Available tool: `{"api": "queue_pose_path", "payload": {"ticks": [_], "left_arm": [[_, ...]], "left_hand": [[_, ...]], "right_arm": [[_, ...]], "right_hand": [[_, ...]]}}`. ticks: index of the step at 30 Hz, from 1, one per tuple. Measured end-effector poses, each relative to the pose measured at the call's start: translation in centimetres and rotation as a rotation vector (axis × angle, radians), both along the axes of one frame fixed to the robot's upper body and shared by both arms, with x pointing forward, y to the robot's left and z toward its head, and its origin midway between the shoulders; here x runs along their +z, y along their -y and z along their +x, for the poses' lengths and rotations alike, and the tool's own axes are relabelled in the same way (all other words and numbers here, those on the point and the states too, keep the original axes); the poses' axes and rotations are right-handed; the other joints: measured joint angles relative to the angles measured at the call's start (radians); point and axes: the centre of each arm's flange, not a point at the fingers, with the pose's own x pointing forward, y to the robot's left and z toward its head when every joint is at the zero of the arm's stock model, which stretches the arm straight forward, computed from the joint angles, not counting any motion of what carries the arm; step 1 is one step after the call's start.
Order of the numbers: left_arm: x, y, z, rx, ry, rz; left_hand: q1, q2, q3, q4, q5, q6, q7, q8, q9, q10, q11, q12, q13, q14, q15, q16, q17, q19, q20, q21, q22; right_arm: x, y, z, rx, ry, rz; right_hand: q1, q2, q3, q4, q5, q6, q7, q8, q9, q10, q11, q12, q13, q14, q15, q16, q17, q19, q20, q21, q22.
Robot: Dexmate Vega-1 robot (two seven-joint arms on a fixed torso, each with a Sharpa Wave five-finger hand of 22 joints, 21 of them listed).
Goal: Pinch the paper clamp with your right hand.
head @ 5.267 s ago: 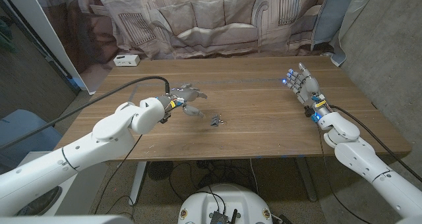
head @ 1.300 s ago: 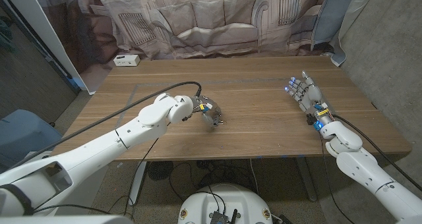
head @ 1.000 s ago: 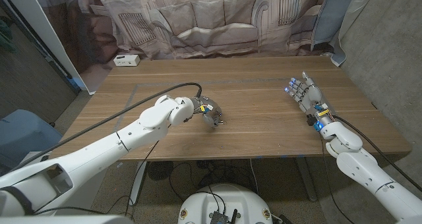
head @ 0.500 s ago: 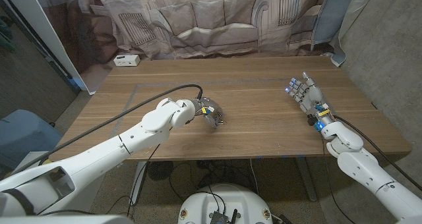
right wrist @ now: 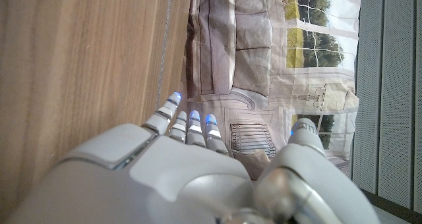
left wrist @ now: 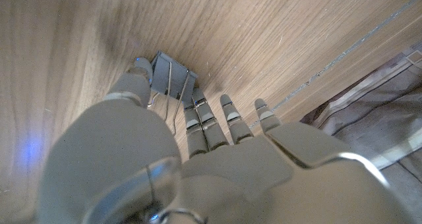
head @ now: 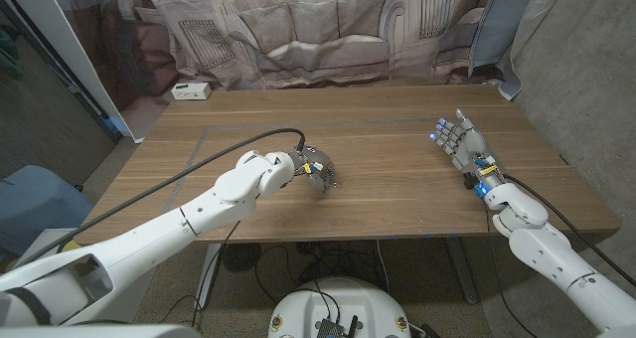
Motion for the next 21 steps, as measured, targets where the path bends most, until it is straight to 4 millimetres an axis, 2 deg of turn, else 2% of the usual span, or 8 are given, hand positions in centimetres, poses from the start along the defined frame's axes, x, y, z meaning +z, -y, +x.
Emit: {"api": "queue_pose_path", "payload": {"ticks": [11, 15, 19, 20, 21], "left_arm": [[-0.04, -0.42, -0.44, 0.009, 0.011, -0.013], [-0.03, -0.65, -0.55, 0.017, 0.015, -0.029], [0.02, -0.86, -0.66, 0.024, 0.023, -0.049], [0.00, -0.93, -0.67, 0.025, 0.024, -0.056], [-0.05, -0.92, -0.70, 0.025, 0.023, -0.058]], "left_hand": [[0.024, 0.013, 0.000, 0.000, 0.000, 0.134, -0.008, 0.027, 0.003, 0.127, -0.010, 0.032, 0.029, 0.067, -0.001, 0.000, 0.000, 0.051, 0.002, 0.000, 0.000], [0.056, 0.016, -0.002, -0.002, 0.005, 0.184, -0.002, 0.039, 0.002, 0.164, 0.010, 0.045, 0.034, 0.103, -0.003, 0.007, 0.000, 0.087, 0.000, 0.000, 0.000], [0.062, 0.014, 0.001, -0.005, 0.005, 0.189, 0.000, 0.050, 0.001, 0.182, 0.028, 0.052, 0.034, 0.131, -0.002, 0.010, 0.003, 0.112, 0.000, 0.000, 0.000], [0.062, 0.014, 0.001, -0.006, 0.005, 0.205, 0.016, 0.050, -0.001, 0.189, 0.034, 0.056, 0.034, 0.138, -0.005, 0.013, 0.003, 0.118, 0.001, 0.000, 0.000], [0.062, 0.014, 0.000, -0.006, 0.005, 0.205, 0.016, 0.050, -0.001, 0.192, 0.038, 0.056, 0.035, 0.149, -0.005, 0.017, 0.003, 0.128, 0.001, 0.002, 0.000]], "right_arm": [[-0.02, -0.16, 0.17, 0.004, -0.007, -0.003], [-0.03, -0.19, 0.22, 0.003, -0.010, -0.002], [-0.07, -0.22, 0.31, 0.002, -0.012, -0.001], [-0.11, -0.24, 0.34, 0.002, -0.014, 0.000], [-0.11, -0.24, 0.35, 0.002, -0.014, 0.000]], "right_hand": [[0.000, 0.000, 0.000, 0.000, 0.000, 0.000, 0.000, 0.000, 0.000, 0.000, 0.000, 0.000, 0.000, 0.000, 0.000, 0.000, 0.000, 0.000, 0.000, 0.000, 0.000], [0.000, 0.000, 0.000, 0.000, 0.000, 0.000, 0.000, 0.000, 0.000, 0.000, 0.000, 0.000, 0.000, 0.000, 0.000, 0.000, 0.000, 0.000, 0.000, 0.000, 0.000], [0.000, 0.000, 0.000, 0.000, 0.000, 0.000, 0.000, 0.000, 0.000, 0.000, 0.000, 0.000, 0.000, 0.000, 0.000, 0.000, 0.000, 0.000, 0.000, 0.000, 0.000], [0.000, 0.000, 0.000, 0.000, 0.000, 0.000, 0.000, 0.000, 0.000, 0.000, 0.000, 0.000, 0.000, 0.000, 0.000, 0.000, 0.000, 0.000, 0.000, 0.000, 0.000], [0.000, 0.000, 0.000, 0.000, 0.000, 0.000, 0.000, 0.000, 0.000, 0.000, 0.000, 0.000, 0.000, 0.000, 0.000, 0.000, 0.000, 0.000, 0.000, 0.000, 0.000]]}}
